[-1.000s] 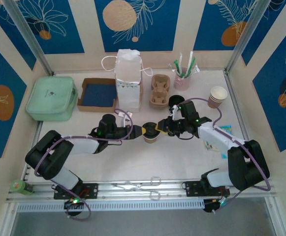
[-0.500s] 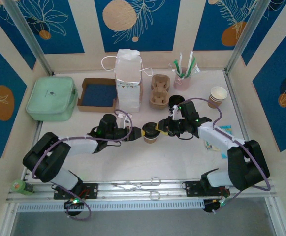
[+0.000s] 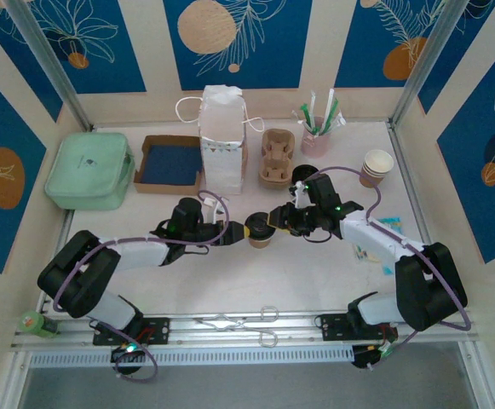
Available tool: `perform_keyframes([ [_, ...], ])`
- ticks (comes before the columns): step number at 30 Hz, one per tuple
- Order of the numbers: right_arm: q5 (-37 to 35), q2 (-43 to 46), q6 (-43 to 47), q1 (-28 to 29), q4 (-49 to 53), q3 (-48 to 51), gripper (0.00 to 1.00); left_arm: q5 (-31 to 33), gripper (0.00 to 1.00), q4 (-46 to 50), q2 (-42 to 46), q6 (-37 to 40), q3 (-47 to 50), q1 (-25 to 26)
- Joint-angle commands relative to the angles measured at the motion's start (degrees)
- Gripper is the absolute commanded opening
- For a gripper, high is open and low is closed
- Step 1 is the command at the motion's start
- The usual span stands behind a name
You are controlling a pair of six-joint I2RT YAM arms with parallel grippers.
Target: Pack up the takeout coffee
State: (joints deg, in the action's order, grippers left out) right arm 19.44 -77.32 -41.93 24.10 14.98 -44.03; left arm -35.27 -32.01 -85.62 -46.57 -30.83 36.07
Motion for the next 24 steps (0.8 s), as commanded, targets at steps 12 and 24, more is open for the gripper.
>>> perform_keyframes([
  [12, -6.57, -0.90, 2.38, 1.31, 8.43, 0.45, 0.48, 1.08, 0.52, 1.15, 1.62, 1.68, -1.43, 0.31],
  [24, -8.01, -1.35, 2.99, 2.78, 9.62, -0.69, 0.49, 1.35, 0.52, 1.76, 1.61, 2.18, -1.41, 0.31],
])
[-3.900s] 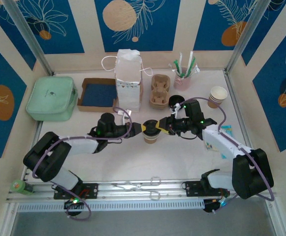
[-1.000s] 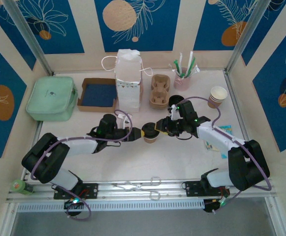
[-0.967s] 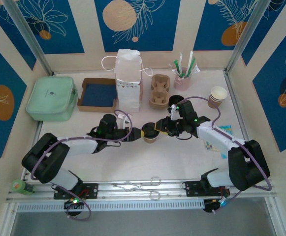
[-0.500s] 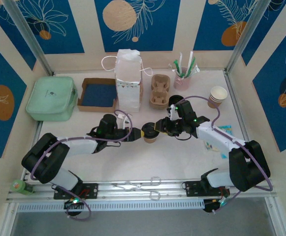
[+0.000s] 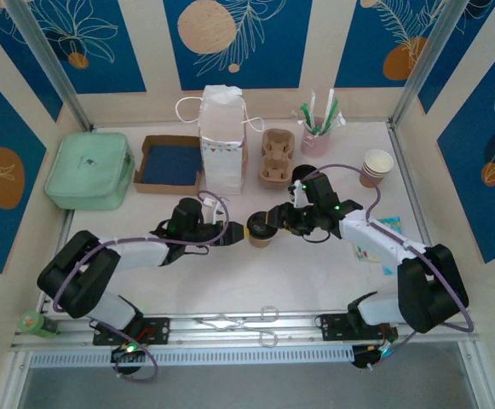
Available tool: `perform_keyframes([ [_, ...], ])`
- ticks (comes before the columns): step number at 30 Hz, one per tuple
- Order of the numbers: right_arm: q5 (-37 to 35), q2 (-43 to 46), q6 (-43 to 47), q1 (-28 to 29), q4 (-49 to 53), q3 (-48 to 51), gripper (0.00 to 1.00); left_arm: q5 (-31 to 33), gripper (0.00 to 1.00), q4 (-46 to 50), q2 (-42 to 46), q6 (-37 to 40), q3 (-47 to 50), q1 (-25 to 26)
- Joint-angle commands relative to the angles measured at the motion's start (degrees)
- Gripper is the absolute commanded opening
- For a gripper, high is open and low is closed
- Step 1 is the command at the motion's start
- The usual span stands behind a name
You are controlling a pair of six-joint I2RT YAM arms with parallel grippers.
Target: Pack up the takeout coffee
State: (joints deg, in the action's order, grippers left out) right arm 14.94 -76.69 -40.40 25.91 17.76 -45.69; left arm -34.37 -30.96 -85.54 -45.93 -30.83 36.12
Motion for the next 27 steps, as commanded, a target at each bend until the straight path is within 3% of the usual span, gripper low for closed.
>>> perform_keyframes([
  [1, -3.60, -1.94, 1.47, 1.23, 6.94, 0.74, 0.49, 0.53, 0.52, 0.73, 1.51, 1.55, -1.40, 0.25],
  [27, -9.21, -4.09, 2.87, 6.07, 12.18, -4.99, 0.57, 1.10, 0.52, 1.78, 2.40, 2.60, -0.90, 0.27],
])
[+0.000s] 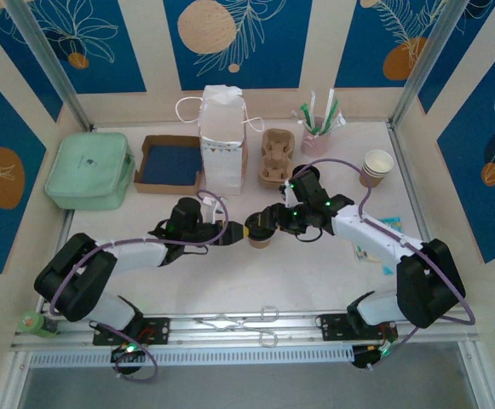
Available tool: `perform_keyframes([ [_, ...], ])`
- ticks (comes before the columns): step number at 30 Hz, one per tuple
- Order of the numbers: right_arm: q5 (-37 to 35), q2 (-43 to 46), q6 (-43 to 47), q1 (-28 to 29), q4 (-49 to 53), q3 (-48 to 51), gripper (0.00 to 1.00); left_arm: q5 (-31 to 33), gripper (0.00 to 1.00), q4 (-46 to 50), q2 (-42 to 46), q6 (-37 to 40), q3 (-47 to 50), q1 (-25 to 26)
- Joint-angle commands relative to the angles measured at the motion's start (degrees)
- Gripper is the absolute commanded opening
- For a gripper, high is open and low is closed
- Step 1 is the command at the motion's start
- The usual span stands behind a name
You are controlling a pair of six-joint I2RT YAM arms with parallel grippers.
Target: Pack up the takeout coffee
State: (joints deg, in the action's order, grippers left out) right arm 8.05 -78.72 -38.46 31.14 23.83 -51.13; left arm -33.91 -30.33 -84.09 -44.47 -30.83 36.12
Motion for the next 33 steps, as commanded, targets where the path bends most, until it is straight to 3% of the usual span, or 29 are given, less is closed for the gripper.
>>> perform_keyframes([
  [1, -2.54, -2.08, 0.99, 0.93, 6.30, 0.28, 0.57, 0.70, 0.52, 1.19, 0.96, 1.14, -0.99, 0.27],
  [33, -1.65, -1.75, 1.63, 2.16, 7.76, -2.77, 0.59, 1.47, 0.50, -0.57, -2.20, 0.87, -1.78, 0.27],
])
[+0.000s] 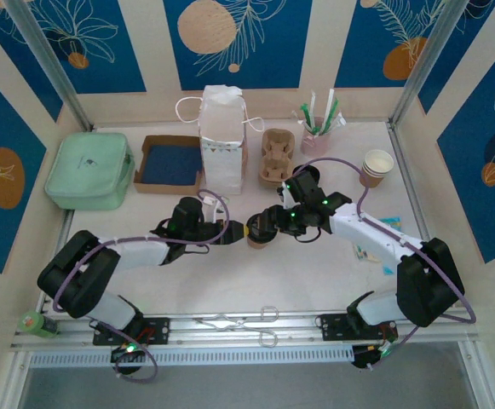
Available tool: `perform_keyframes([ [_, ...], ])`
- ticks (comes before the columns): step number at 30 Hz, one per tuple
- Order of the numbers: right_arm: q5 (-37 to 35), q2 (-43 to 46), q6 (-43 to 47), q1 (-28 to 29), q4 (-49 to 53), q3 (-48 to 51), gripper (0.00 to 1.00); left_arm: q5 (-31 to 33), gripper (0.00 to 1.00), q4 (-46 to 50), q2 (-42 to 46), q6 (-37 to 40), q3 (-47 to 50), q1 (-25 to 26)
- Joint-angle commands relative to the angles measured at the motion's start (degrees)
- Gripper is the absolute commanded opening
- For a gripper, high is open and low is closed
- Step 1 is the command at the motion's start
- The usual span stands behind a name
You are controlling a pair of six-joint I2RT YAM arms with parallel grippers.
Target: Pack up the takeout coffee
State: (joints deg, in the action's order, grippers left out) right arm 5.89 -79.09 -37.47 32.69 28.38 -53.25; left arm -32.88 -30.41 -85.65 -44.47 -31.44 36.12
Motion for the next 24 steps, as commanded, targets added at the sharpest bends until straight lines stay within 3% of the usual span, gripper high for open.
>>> perform_keyframes([
  [1, 0.54, -1.35, 0.66, 0.71, 3.25, -0.72, 0.59, 0.56, 0.50, -0.44, -0.75, 0.96, -1.10, 0.27],
  [24, -0.86, -3.97, 1.04, 3.69, 11.06, -10.46, 0.61, 2.91, 0.49, -0.66, -1.91, 1.05, 0.26, 0.21],
])
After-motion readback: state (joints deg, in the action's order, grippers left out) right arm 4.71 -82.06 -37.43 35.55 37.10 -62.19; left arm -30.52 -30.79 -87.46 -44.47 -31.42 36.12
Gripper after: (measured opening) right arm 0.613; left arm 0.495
